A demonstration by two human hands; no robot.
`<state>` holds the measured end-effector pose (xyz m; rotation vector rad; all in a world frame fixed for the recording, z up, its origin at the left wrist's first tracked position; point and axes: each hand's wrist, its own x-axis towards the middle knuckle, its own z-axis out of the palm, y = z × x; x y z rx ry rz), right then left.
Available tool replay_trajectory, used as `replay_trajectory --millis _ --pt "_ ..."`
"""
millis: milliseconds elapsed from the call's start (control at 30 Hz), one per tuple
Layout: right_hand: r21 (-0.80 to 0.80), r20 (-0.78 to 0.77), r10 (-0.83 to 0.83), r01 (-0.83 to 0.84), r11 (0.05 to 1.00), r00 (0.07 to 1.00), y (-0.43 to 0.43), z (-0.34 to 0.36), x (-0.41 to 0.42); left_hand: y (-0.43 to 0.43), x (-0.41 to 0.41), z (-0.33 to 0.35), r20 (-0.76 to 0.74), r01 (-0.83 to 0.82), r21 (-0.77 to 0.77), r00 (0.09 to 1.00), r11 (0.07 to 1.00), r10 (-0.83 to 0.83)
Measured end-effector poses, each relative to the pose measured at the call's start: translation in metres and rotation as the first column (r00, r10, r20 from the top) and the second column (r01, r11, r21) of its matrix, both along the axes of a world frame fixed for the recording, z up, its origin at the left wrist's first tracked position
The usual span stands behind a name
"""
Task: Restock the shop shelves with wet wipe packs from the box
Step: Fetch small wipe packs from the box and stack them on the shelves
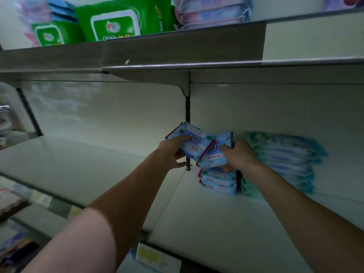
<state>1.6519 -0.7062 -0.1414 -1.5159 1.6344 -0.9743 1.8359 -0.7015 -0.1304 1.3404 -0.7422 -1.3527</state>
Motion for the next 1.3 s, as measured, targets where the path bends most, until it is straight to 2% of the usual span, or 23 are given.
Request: replay_trajectory --millis 167,233,333,400,533,667,833,1000,1067,1167,1300 --pt "0.060 0.226 -0.051 0.038 0.997 0.973 0.001 -0.009 -0.003 -0.015 -0.019 -0.009 -0.112 0.166 0.047 0.981 0.985 -0.160" --pt "0.094 0.287 -0.062 0.037 0.995 0.956 0.003 -0.011 -0.005 -0.017 -0.026 -0.013 -0.164 0.184 0.030 0.970 0.982 -0.177" --pt "0.165 0.267 -0.066 0.022 0.986 0.961 0.007 -0.013 -0.010 -0.022 -0.032 -0.022 -0.199 0.155 0.011 0.968 0.988 -0.150" --pt "0.201 0.217 -0.038 -0.007 0.979 0.975 0.009 -0.012 -0.015 -0.024 -0.035 -0.026 -0.194 0.126 0.017 0.974 0.992 -0.120" --pt "0.264 0.219 0.013 -0.072 0.962 0.976 0.015 -0.008 -0.018 -0.027 -0.040 -0.027 -0.174 0.068 0.010 0.983 0.998 -0.066" --pt "0.213 0.023 0.037 -0.041 0.976 0.999 0.013 -0.010 -0.019 -0.029 -0.043 -0.031 -0.142 0.031 -0.007 0.989 0.999 -0.032" --pt "0.081 -0.191 0.014 0.002 0.997 0.982 0.008 -0.021 -0.020 -0.031 -0.048 -0.039 -0.157 0.010 -0.059 0.987 0.998 -0.019" --pt "0.007 -0.527 0.016 -0.015 1.000 0.849 0.006 -0.027 -0.018 -0.031 -0.048 -0.049 -0.167 0.016 -0.087 0.985 0.996 -0.030" --pt "-0.015 -0.567 0.015 -0.029 0.999 0.823 0.007 -0.029 -0.017 -0.031 -0.048 -0.051 -0.169 0.021 -0.093 0.985 0.995 -0.036" --pt "-0.062 -0.545 0.002 -0.043 0.997 0.839 0.006 -0.032 -0.016 -0.031 -0.048 -0.054 -0.164 0.034 -0.091 0.985 0.995 -0.049" --pt "-0.046 -0.590 0.073 -0.123 0.991 0.804 0.008 -0.036 -0.016 -0.032 -0.046 -0.052 -0.118 0.049 -0.053 0.992 0.997 -0.055"
